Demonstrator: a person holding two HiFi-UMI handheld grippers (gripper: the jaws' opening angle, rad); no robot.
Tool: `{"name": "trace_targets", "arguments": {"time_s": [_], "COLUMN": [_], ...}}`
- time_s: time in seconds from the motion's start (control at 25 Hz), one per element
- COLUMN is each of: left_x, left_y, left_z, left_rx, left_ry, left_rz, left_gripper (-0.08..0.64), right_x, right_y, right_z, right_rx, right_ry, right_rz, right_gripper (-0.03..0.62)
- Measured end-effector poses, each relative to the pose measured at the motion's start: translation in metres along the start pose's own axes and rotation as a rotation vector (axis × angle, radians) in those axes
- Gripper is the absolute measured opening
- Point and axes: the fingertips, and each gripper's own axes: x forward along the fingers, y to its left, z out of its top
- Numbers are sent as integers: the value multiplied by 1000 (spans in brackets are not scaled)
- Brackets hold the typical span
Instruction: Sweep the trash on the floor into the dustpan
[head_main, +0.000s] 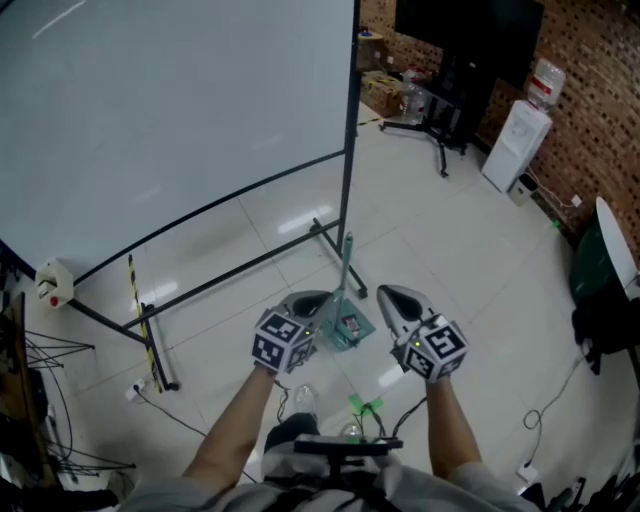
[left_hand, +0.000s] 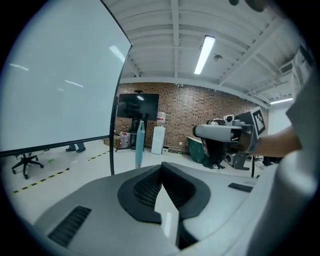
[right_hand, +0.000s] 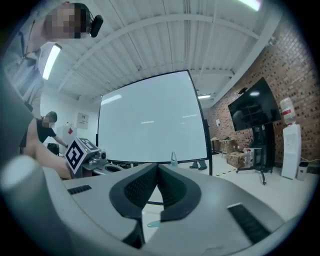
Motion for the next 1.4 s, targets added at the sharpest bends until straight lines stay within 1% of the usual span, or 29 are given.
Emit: {"name": "trace_targets", "arguments": {"time_s": [0.2, 0.32, 0.56, 0.84, 0.92, 1.04, 1.2, 1.4], "left_x": [-16, -21, -23, -28, -29, -31, -33, -37], "left_y": [-51, -69, -94, -109, -111, -113, -114, -116], "left_z": [13, 23, 23, 22, 23, 22, 20, 19], "left_rx": [19, 30, 39, 28, 27, 24, 16, 11], "left_ry": [-24, -49, -58, -61, -62, -59, -56, -54], "left_rz": [25, 48, 83, 104, 112, 122, 129, 129], "left_gripper": [2, 2, 2, 2, 2, 2, 2, 2], "right_x": [-36, -47, -72, -85, -89, -92, -95, -99], "right_y": [22, 28, 31, 41, 40, 39, 41, 42], "right_z": [6, 12, 16, 17, 18, 17, 16, 19], "right_rx": [-72, -74, -75, -69, -69, -45, -46, -35], "right_ry": [-2, -11, -23, -35, -40, -47, -44, -52], "right_rz": [61, 102, 114, 150, 147, 145, 156, 140], "right_gripper": [0, 0, 0, 0, 0, 0, 0, 0]}}
